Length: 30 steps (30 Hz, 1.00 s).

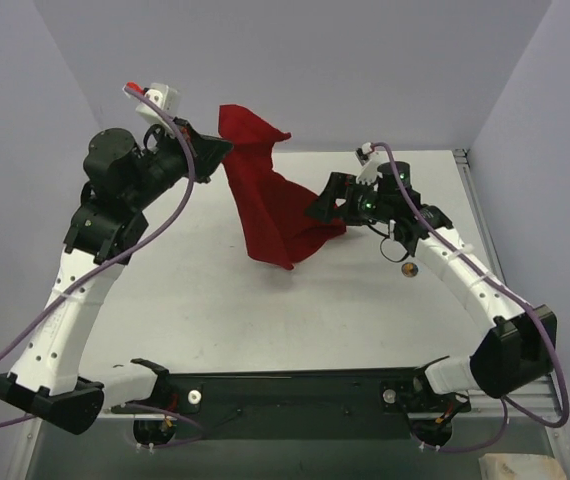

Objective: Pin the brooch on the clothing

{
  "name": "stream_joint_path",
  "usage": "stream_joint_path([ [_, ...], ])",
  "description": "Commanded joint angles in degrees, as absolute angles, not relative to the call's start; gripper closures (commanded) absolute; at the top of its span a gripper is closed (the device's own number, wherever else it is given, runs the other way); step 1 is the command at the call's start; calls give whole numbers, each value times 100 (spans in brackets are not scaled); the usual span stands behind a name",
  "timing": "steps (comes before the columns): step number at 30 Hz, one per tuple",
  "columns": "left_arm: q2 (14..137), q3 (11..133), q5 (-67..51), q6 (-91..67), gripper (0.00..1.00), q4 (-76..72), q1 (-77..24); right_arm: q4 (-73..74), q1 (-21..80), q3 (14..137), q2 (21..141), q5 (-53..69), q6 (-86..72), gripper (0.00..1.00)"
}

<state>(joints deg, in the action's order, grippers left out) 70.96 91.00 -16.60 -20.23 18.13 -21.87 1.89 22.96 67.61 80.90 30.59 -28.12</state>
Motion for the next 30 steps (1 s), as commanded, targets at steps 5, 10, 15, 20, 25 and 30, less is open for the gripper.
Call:
stream_joint_path([
  [5,6012,8288,-1468,-1564,100,2601,-2224,141,2215,6311,7304,2680,-2391,8],
  [10,5985,8665,-1819,-1538,100,3023,-2224,-113,2241,6240,7435,3066,-2399,7],
  [15,6108,8824,-2188,-1591,100,3041,-2224,-62,2470,6275,7629,3112,-2285,7],
  [20,5986,9027,-770,-1635,100,3611,-2215,157,2408,6161,7778,2515,-2268,7],
  [25,5145,7941,1577,-1993,87,4060,-2215,360,2250,6126,8190,1935,-2443,7],
  [30,4220,6742,1960,-2329,9,3886,-2206,361,2092,6126,8631,1477,-2698,10],
])
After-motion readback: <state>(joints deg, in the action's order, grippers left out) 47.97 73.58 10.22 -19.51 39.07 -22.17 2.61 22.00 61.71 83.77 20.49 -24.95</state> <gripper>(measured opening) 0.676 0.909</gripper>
